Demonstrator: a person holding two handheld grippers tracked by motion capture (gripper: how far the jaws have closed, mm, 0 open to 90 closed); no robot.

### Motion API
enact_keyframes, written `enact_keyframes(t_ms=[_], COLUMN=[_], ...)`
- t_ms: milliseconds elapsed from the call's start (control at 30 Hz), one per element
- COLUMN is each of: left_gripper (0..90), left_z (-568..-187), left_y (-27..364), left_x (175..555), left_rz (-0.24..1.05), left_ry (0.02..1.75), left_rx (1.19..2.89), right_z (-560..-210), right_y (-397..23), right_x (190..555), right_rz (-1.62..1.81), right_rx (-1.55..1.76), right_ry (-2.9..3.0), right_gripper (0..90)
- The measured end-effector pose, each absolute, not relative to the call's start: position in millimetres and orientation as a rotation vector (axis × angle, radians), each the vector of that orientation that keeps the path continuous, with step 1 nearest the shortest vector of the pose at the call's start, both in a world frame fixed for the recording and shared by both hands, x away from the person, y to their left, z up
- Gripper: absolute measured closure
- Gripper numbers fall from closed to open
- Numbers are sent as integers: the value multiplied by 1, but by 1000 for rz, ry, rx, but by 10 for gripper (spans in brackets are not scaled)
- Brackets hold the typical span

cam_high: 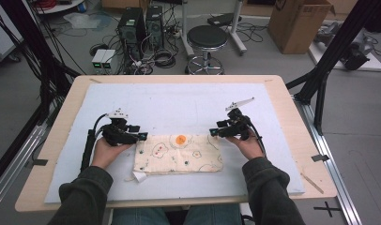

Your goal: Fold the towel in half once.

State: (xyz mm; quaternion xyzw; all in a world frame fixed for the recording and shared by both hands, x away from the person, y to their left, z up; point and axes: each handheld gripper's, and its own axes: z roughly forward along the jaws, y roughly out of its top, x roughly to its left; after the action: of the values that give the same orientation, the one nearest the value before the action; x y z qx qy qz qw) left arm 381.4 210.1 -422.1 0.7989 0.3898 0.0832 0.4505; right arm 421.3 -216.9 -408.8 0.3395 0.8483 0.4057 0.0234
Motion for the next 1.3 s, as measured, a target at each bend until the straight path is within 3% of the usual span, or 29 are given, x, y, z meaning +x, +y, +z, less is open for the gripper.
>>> enact_keyframes(t_ms=[600, 1300], left_gripper=[516, 493], left_z=[-425, -426], left_y=[210, 209], left_x=[383, 384], left_rz=[203, 199], left_ry=[960, 967], left_rx=[1984, 2003], right_z=[-427, -427], right_y=[-218, -214], right_x=[419, 417], right_rz=[1256, 1234], right_rx=[1094, 1067], right_ry=[2652, 2680], right_gripper=[439, 483])
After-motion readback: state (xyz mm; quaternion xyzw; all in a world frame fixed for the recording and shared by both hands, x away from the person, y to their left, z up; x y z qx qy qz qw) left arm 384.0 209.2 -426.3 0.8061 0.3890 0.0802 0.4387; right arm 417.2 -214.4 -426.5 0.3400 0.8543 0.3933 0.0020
